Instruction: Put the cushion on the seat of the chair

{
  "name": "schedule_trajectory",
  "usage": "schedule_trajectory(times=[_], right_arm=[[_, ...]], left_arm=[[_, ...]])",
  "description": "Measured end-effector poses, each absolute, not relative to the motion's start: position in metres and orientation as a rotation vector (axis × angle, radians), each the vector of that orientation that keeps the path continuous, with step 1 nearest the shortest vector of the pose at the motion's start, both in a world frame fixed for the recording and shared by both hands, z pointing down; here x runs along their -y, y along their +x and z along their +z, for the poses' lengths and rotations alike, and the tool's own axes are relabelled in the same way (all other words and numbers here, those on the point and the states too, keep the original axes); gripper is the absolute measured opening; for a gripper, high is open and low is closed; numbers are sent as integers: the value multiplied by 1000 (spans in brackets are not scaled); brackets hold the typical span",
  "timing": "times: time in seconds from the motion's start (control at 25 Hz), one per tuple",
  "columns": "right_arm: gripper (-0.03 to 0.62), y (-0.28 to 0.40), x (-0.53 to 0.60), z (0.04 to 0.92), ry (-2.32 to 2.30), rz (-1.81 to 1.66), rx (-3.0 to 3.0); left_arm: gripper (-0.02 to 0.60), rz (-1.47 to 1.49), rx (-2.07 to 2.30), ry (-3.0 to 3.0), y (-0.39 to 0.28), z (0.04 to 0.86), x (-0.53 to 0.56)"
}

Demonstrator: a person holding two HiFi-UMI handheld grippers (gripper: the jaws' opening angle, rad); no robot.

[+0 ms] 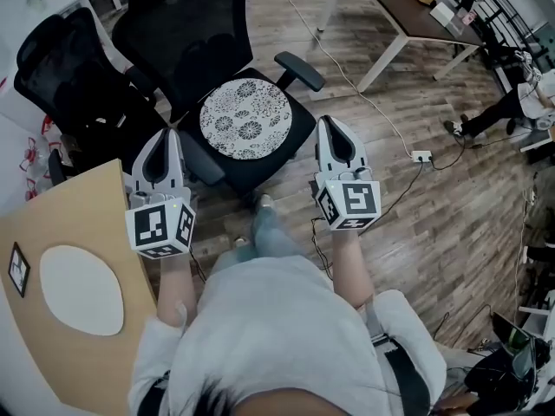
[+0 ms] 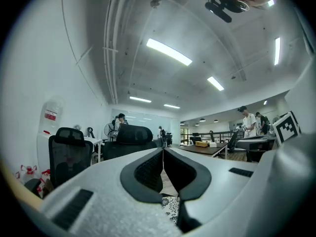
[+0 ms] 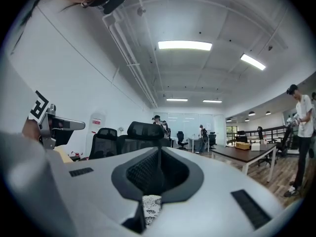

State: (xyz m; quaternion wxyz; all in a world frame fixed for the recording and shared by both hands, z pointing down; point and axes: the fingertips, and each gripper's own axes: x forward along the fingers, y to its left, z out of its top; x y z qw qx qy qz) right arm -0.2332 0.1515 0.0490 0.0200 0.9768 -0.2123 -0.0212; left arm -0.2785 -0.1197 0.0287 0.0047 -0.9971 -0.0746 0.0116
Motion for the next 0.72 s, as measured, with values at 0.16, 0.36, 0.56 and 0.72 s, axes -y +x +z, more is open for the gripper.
schedule_trajectory(times=[0.16, 0.36, 0.56, 0.72], right_arm=[[20, -238, -150, 39, 3018, -98, 671], [20, -240, -147, 35, 3021, -96, 685], [20, -242, -141, 31, 3019, -109, 698], [20, -243, -139, 32, 3021, -109, 695]], left_arm=[[12, 64, 223, -3112, -282, 23, 119], [12, 82, 242, -3117, -285, 18, 119], [12, 97, 254, -3119, -287, 15, 122], [12, 99, 259, -3124, -288, 15, 123]])
